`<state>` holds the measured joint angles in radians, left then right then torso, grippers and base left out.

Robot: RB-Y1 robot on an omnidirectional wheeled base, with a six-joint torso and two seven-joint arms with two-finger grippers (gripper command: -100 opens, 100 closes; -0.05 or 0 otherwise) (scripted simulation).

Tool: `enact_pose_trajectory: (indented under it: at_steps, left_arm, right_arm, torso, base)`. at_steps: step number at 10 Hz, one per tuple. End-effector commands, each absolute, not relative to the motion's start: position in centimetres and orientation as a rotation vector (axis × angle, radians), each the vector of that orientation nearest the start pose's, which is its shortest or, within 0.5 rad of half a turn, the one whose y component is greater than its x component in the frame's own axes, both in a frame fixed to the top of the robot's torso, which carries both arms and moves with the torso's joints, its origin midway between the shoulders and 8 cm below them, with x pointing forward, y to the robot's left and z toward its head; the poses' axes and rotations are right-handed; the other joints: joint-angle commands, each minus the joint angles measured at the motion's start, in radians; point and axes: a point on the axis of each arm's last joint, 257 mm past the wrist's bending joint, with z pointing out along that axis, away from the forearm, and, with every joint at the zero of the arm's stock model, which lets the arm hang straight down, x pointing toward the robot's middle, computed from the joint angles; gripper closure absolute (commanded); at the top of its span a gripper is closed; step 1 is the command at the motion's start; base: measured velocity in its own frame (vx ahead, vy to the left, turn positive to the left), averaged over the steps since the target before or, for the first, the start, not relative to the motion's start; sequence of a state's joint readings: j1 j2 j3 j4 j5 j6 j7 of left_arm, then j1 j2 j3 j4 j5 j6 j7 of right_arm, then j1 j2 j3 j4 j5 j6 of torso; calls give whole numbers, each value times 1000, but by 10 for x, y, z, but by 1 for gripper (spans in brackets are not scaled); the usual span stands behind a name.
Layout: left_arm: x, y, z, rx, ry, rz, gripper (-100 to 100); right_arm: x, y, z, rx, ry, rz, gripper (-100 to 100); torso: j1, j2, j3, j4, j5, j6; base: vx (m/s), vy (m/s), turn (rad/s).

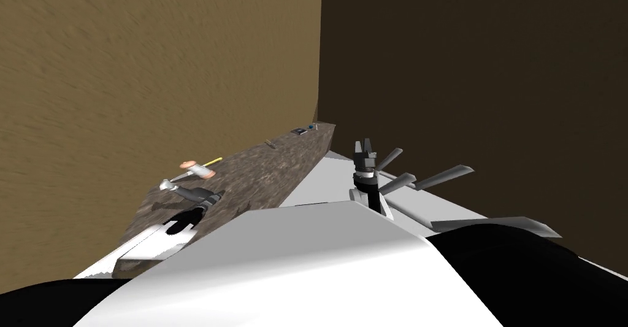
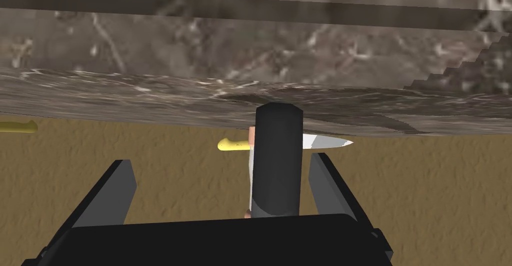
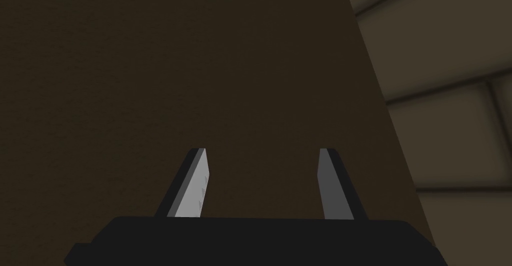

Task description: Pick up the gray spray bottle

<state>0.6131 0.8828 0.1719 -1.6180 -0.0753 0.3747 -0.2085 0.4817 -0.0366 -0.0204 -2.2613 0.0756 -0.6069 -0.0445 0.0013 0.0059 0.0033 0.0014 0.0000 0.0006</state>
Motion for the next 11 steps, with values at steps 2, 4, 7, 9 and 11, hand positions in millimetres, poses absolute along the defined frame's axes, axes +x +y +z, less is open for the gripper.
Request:
enact_pose_trajectory:
  at_steps: [2,4,7,9,11]
  left_arm:
    - [284,673,-316,-856,1948,346,-100]
    - [300,684,-312,-847,1961,367,-100]
    - [312,705,-309,-871,1958,410,-100]
    - [329,719,-293,-877,1916,423,-100]
    - [339,739,-278,-881,1910,473,-100]
  right_arm:
    - [331,-266,40,511,608,1311,0]
    - [331,-266,40,510,608,1311,0]
    - [331,-266,40,511,608,1311,0]
    - [331,-266,40,510,608,1311,0]
    - [331,-266,40,510,608,1312,0]
  torso:
    - [1,-3,-1,0,0,0]
    - [0,-2,-2,-1,0,1]
    - [2,-7,-4,-1,1,0]
    - [-1,0,0,0,0,0]
    - [0,-1,-1,0,0,1]
  base:
    - [-39,-19,9]
    - [-124,-42,-95]
    - [-64,-30,-34]
    - [-110,-40,-32]
    - [-138,-49,-92]
